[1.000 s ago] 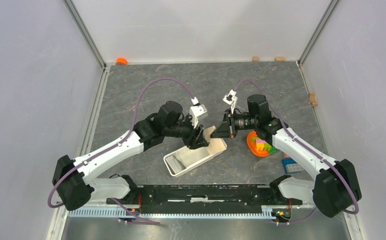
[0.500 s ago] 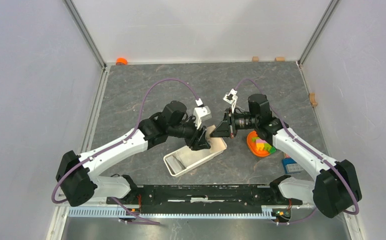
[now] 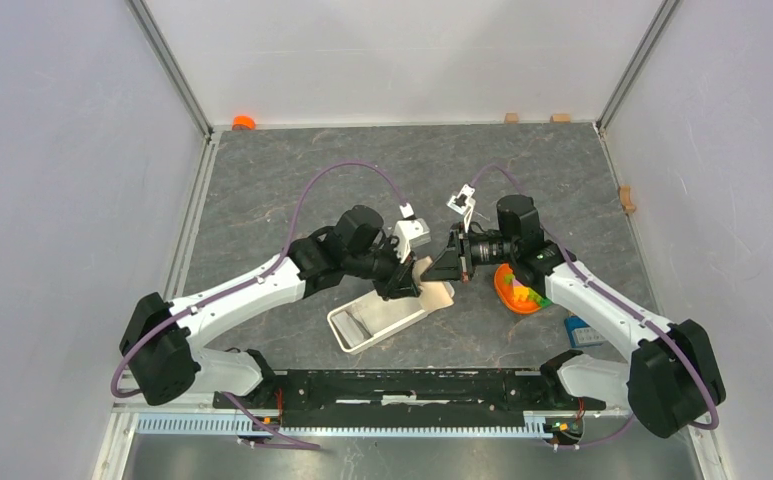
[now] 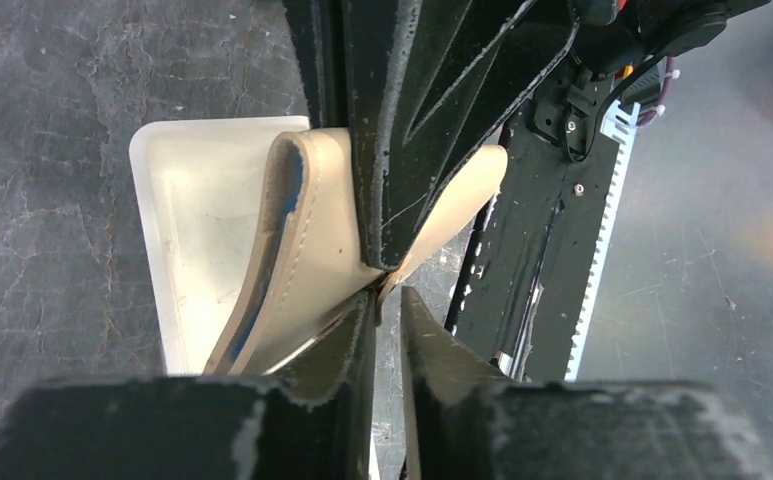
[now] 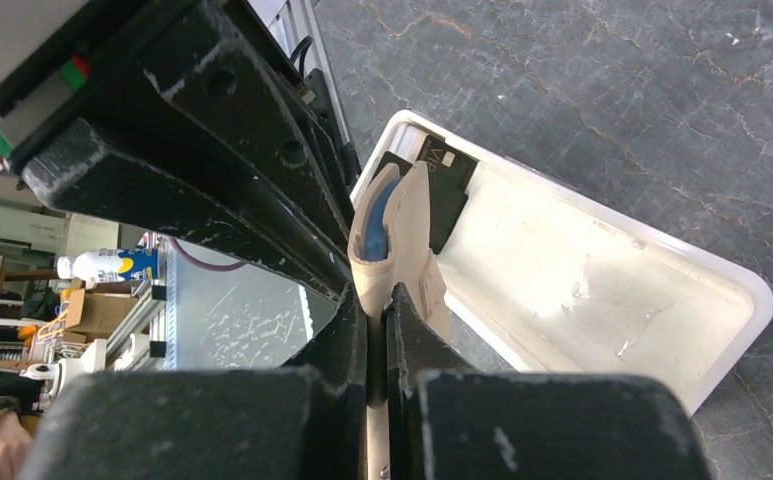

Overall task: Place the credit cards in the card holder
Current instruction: Open the card holder at the center of the board.

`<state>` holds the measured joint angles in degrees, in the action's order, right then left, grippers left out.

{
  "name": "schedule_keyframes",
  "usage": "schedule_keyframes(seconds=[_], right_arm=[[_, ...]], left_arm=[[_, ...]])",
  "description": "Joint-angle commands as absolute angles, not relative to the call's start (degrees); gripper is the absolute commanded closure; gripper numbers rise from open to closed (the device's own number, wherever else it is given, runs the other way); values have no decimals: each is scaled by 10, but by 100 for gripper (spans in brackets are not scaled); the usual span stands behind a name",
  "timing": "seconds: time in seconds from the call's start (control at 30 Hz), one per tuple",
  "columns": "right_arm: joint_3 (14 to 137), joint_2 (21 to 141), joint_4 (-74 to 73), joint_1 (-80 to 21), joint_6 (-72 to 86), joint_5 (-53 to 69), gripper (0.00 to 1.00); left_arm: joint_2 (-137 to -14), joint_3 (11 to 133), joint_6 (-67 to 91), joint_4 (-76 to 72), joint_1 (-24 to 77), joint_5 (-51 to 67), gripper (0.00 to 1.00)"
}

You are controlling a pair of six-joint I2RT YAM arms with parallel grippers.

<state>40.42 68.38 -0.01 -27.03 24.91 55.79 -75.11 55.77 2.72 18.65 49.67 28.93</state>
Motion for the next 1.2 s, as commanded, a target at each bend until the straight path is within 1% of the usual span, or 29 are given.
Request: schedule_keyframes(seconds=[0.0,0.13,0.33,0.63,0.73,0.77,0.8,0.9,1.0,1.07,1.17], right_arm=[[411,663,86,-280,264,576,100],[410,660,86,-280,264,557,100],[413,648,55,-280,249,456,100],[410,645,25,-280,239,367,100],[413,636,4,-279,221,332,100],[414,630,-6,-280,212,315,100],[416,623,-19,-279,204,294,100],[415,595,-29,-279,185,254,100],[409,567,-23,-280,168,239,100],[402,551,-15,-280,162,236,100],[390,537,4,-281,163,257,100]], left_arm=[[-756,575,22,168,518,295,85],[-758,574,20,167,527,299,98],[-749,564,4,168,545,298,98],[-741,561,-21,176,560,298,98],[-734,570,-26,194,560,269,98],[-729,576,-27,201,560,248,93],[-722,581,-25,210,560,214,78],[-690,588,18,212,560,96,46],[-648,583,92,183,559,24,31],[-629,571,162,151,560,-23,24],[-623,541,257,80,559,-37,15]])
